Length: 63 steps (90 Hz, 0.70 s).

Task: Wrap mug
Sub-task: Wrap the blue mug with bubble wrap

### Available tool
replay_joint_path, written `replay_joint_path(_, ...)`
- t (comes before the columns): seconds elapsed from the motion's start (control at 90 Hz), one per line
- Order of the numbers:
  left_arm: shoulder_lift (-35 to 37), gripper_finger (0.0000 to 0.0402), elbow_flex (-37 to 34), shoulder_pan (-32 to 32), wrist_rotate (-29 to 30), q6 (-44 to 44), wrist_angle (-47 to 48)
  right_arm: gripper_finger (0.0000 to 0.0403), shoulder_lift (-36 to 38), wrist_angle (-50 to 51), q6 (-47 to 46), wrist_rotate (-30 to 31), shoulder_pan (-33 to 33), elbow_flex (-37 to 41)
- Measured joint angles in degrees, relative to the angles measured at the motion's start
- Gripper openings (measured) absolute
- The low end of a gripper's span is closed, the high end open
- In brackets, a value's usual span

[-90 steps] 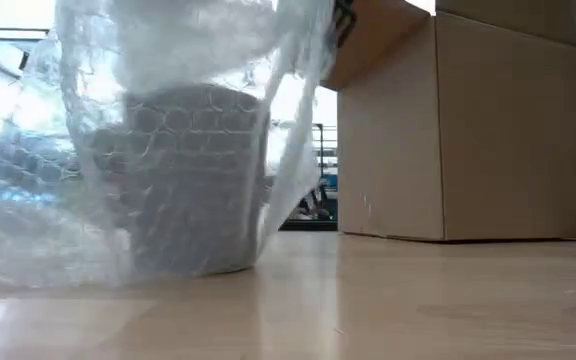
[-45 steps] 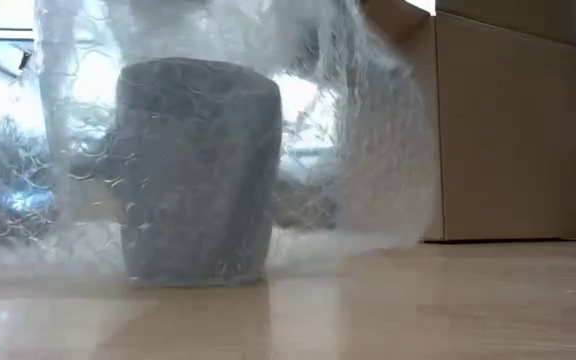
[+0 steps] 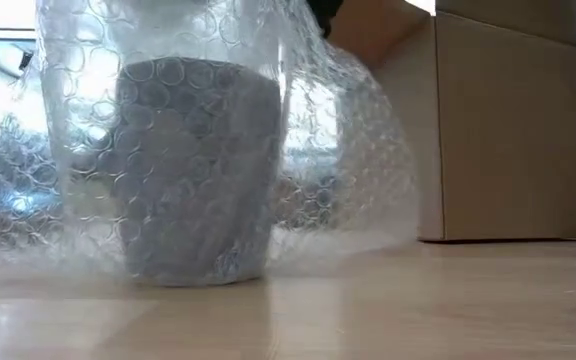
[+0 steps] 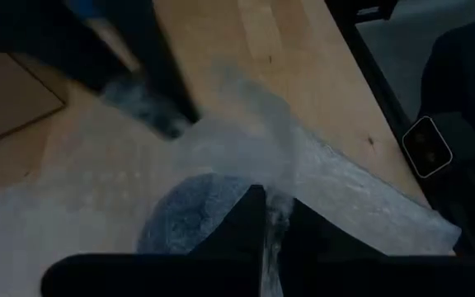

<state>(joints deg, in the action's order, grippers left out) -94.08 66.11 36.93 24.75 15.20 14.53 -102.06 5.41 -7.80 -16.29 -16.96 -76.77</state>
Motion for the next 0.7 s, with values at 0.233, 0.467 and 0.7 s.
replay_joint_path(0.233,0.00,0.0000,0.01,0.00,0.66,-1.09,-0.03,0.0000,-3.29,-2.14,0.10,1.72,0.10,0.02)
replay_joint_path(0.467,0.00,0.0000,0.01,-0.07,0.63,-1.08,0.20,0.0000,-8.97,-6.33,-1.65,3.47,0.19,0.00)
replay_joint_path(0.7,0.00,0.0000,-0.01,-0.42,1.61,-1.48,0.18,0.0000,-9.29,-6.69,-2.89,5.38,0.01,0.00)
